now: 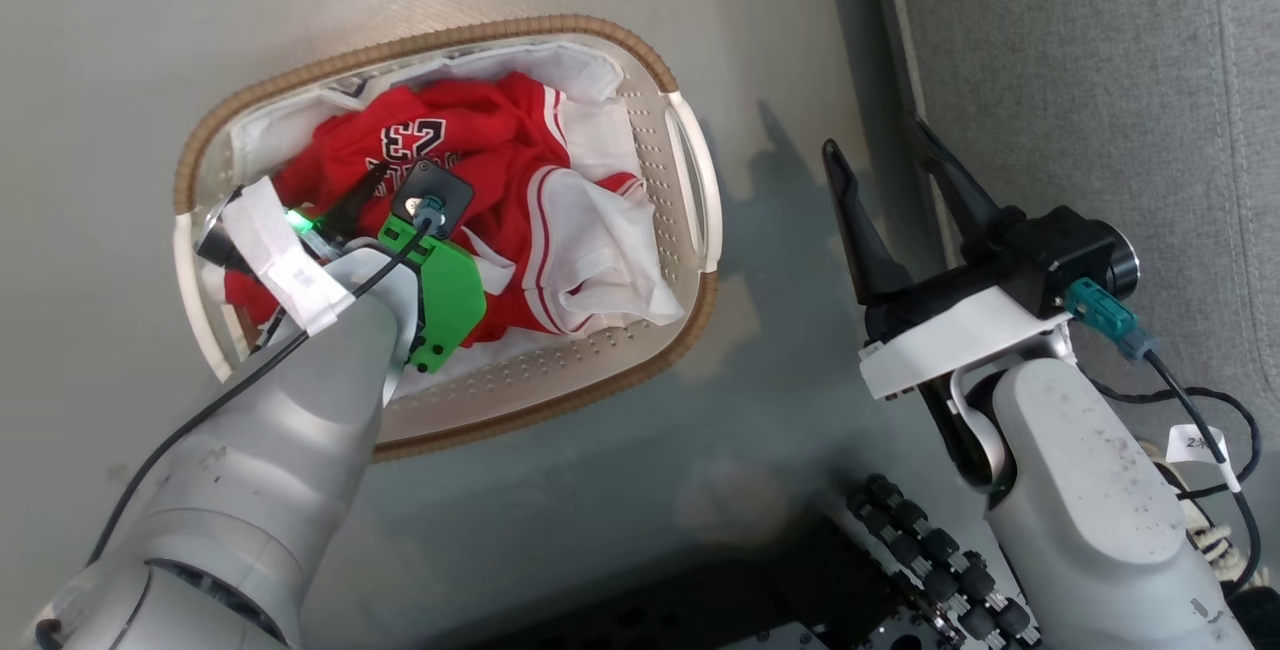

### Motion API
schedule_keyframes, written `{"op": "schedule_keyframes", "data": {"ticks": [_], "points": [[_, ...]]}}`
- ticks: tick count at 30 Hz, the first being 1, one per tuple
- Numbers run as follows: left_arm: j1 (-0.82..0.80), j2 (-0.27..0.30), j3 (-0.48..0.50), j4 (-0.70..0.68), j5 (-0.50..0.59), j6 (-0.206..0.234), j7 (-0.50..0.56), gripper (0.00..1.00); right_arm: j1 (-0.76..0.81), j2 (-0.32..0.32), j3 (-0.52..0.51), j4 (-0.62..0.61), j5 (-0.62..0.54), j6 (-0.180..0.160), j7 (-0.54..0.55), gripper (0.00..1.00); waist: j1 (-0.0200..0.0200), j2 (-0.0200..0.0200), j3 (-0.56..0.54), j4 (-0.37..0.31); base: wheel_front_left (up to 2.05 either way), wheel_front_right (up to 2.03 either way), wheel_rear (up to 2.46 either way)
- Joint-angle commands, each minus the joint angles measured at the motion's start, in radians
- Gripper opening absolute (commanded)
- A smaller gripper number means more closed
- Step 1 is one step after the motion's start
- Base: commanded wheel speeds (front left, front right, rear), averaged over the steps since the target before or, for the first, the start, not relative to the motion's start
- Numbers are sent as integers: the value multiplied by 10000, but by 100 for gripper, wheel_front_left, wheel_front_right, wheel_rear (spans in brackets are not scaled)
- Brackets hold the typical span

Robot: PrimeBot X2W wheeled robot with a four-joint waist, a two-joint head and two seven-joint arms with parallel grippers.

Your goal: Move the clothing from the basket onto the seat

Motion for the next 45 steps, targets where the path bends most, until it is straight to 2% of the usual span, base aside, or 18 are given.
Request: {"op": "schedule_keyframes", "data": {"ticks": [1, 6, 7, 8, 9, 14, 19, 30, 37, 45], "points": [[-180, 184, -112, 21, 133, 155, 59, 100, -83, 33, 22, -24, 95, -7, -21, 100, -1, 0, 255, -155, 0, 0, 0], [-241, 257, -329, 31, 276, 270, 244, 100, -182, 170, 62, 80, 265, -7, -21, 100, -1, 0, 370, -248, 0, 0, 0], [-254, 268, -355, 33, 279, 277, 218, 95, -199, 187, 65, 108, 283, -7, -21, 100, -1, 0, 379, -255, 0, 0, 0], [-248, 260, -379, 34, 283, 276, 228, 35, -205, 198, 75, 129, 295, -7, -21, 100, -1, 0, 372, -258, 0, 0, 0], [-221, 248, -392, 34, 260, 266, 251, 0, -200, 209, 88, 158, 314, -7, -21, 100, -1, 0, 339, -268, 0, 0, 0], [120, 179, -356, 34, 37, 195, 329, 0, -203, 243, 83, 247, 359, -7, -20, 100, -1, 0, 0, -335, 0, 0, 0], [468, 45, -264, 27, -212, 54, -108, 0, -104, 266, -14, 342, 347, -5, -20, 100, -1, 0, -641, -316, 0, 0, 0], [1520, -252, -357, -205, -655, -255, -1274, 0, 595, 119, -108, 854, 206, -7, -20, 100, -1, 0, -2882, 270, 0, 0, 0], [2360, -283, -225, -1211, -1198, -421, -1585, 0, 1142, 6, -73, 1111, 130, -7, -20, 100, -1, 0, -4260, 685, 0, 0, 0], [3311, -271, 26, -2986, -1559, -285, -1596, 0, 1737, -95, -96, 1413, 115, -7, -20, 100, -1, 0, -5491, 1090, 0, 0, 0]]}}
